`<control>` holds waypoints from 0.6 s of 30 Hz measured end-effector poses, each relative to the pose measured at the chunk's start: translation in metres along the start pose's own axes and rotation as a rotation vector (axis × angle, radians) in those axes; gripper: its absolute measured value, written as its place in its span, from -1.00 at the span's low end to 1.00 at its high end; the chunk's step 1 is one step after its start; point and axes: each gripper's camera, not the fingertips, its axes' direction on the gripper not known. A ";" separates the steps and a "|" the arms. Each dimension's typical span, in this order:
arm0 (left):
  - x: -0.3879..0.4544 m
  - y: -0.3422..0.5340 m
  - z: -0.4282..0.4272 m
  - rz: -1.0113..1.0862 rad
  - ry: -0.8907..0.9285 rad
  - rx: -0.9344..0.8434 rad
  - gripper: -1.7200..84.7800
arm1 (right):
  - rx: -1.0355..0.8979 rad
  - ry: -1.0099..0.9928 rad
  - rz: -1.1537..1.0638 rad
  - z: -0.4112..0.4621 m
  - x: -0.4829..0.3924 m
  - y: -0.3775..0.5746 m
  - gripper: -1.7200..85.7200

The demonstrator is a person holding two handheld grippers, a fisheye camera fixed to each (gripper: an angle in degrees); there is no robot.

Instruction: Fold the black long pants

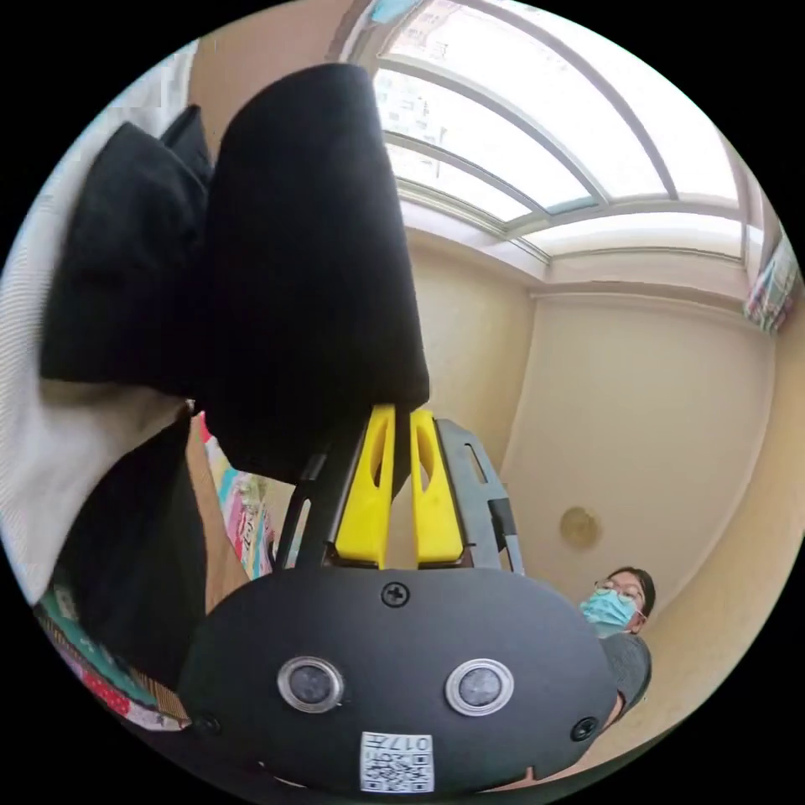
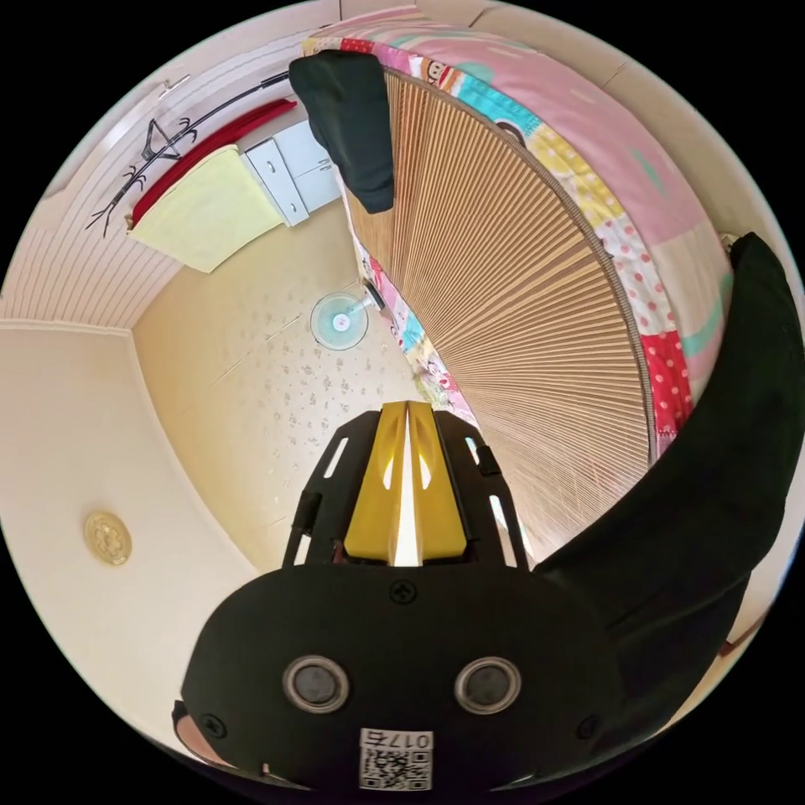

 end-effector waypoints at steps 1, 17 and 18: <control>0.013 0.005 0.030 0.065 0.004 -0.067 -0.92 | -0.012 -0.007 -0.008 0.003 0.005 -0.004 -0.95; 0.166 0.275 0.286 0.531 0.827 -0.591 -0.98 | -0.487 -0.026 0.042 0.035 0.070 -0.029 -0.84; 0.163 0.300 0.301 0.483 0.875 -0.627 -0.98 | -0.560 -0.002 0.054 0.049 0.070 -0.024 -0.80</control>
